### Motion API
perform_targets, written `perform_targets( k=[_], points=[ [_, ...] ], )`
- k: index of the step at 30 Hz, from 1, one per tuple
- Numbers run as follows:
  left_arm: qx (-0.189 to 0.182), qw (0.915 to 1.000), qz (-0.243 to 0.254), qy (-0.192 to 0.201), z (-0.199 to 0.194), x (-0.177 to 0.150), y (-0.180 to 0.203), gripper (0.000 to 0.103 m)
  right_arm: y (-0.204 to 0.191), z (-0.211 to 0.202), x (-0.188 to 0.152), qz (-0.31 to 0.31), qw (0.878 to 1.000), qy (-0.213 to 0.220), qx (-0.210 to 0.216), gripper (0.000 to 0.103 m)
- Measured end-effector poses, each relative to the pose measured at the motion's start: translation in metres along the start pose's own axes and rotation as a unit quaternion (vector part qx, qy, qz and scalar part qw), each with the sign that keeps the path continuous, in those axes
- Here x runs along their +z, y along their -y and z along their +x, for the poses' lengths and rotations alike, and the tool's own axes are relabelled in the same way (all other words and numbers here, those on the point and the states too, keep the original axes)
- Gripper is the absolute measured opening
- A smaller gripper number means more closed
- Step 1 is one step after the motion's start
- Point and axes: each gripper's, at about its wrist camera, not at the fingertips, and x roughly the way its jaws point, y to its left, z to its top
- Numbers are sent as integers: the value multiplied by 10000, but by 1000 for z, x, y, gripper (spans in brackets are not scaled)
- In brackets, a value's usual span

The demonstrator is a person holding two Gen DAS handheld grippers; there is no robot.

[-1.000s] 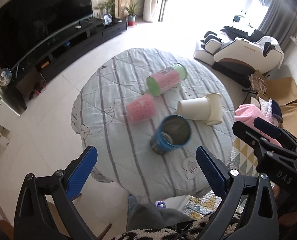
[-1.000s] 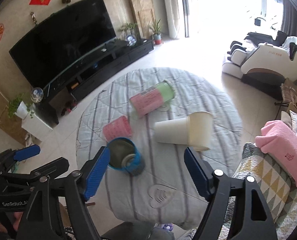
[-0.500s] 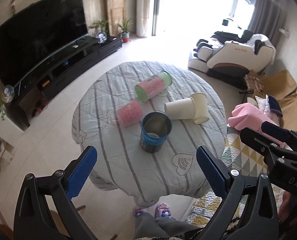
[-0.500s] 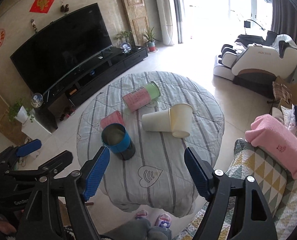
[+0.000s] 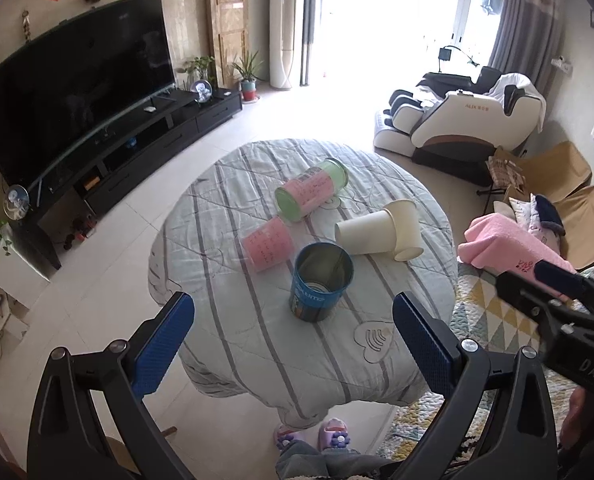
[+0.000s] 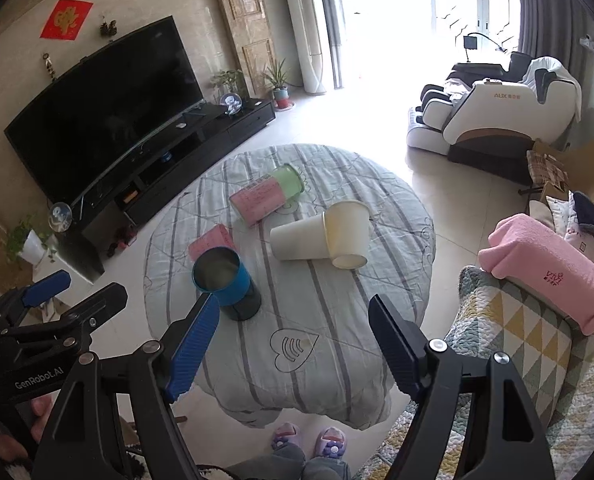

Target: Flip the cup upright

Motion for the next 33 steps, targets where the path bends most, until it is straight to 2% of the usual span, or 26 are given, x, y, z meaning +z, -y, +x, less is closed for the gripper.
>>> perform_targets(
  k=[9,20,33],
  points=[
    [-56,9976,140,681,-26,13,8,101,0,-20,6,-19,9985,537,-61,79],
    [-84,9894,364,1404,-51,20,25,101,5,-42,11,-120,9935,1106,-225,80],
    [-17,9875,453,1511,-56,20,32,101,9,-46,10,-52,9922,1222,-256,80]
  ],
)
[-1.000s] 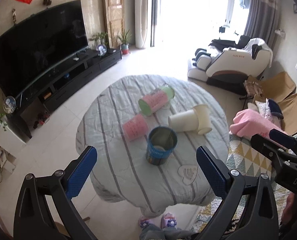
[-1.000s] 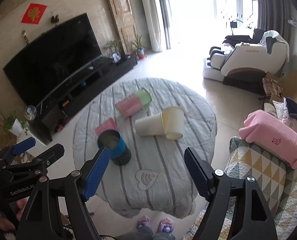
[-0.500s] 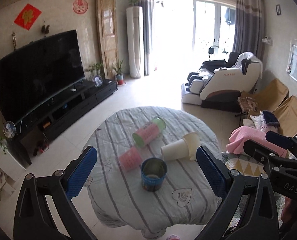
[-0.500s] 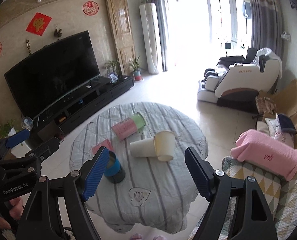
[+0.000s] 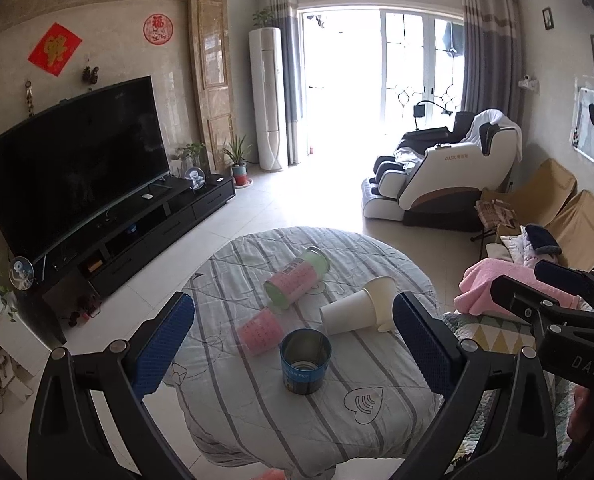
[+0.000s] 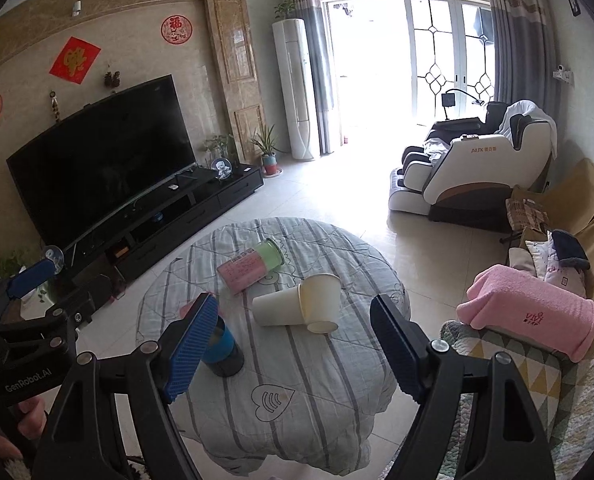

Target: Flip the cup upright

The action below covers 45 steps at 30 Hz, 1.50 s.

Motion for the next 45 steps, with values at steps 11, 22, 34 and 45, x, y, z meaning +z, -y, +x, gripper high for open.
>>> perform_targets(
  k=[11,22,34,45],
  points=[
    [44,10000,-42,9,-3,0,1,101,0,-1,0,-12,10000,-10,-14,80],
    [39,10000,-45,7,-2,1,1,101,1,-1,-1,24,10000,-45,-26,80],
    [46,10000,-63,27,-7,1,3,101,2,-3,-3,35,9999,-94,-29,80],
    [45,10000,-68,25,-7,1,3,101,5,0,-4,48,9999,-138,-16,80]
  ],
)
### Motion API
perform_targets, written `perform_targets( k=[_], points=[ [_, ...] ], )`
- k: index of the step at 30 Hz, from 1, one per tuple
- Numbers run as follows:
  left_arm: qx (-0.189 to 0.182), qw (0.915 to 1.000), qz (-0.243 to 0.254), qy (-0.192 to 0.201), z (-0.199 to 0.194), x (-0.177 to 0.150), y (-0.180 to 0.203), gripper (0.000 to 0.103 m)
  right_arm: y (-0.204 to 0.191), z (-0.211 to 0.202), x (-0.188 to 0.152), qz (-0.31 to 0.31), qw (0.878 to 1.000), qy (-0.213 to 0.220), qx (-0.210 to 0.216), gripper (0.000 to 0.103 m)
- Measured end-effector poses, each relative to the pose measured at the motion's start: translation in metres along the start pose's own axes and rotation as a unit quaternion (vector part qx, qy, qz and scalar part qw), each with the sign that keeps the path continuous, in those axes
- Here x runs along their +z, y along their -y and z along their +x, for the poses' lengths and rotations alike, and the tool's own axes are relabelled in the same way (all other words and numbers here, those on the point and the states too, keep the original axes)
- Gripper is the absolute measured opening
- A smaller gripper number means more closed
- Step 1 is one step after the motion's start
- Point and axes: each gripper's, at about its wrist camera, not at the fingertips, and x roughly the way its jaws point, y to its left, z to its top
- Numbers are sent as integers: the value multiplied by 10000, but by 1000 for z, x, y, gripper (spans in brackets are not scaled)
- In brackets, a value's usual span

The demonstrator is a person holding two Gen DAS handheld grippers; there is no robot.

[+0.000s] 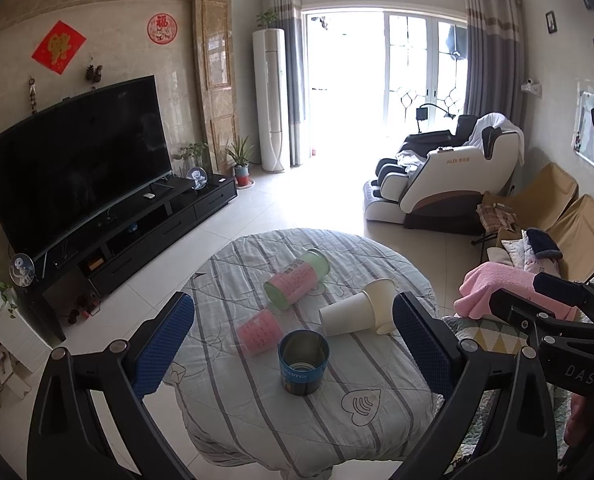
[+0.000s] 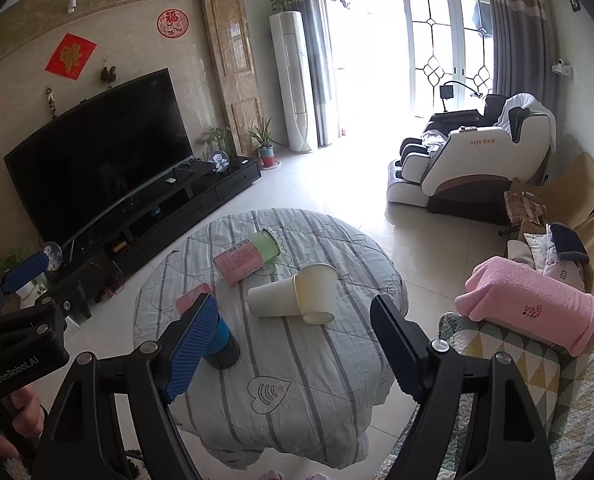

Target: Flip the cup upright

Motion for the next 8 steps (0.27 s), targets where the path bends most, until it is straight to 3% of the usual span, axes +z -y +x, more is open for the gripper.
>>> perform_targets(
  k=[8],
  points=[
    [-61,10000,-20,19,1,1,2,101,0,4,0,-21,10000,-80,21,80]
  ],
)
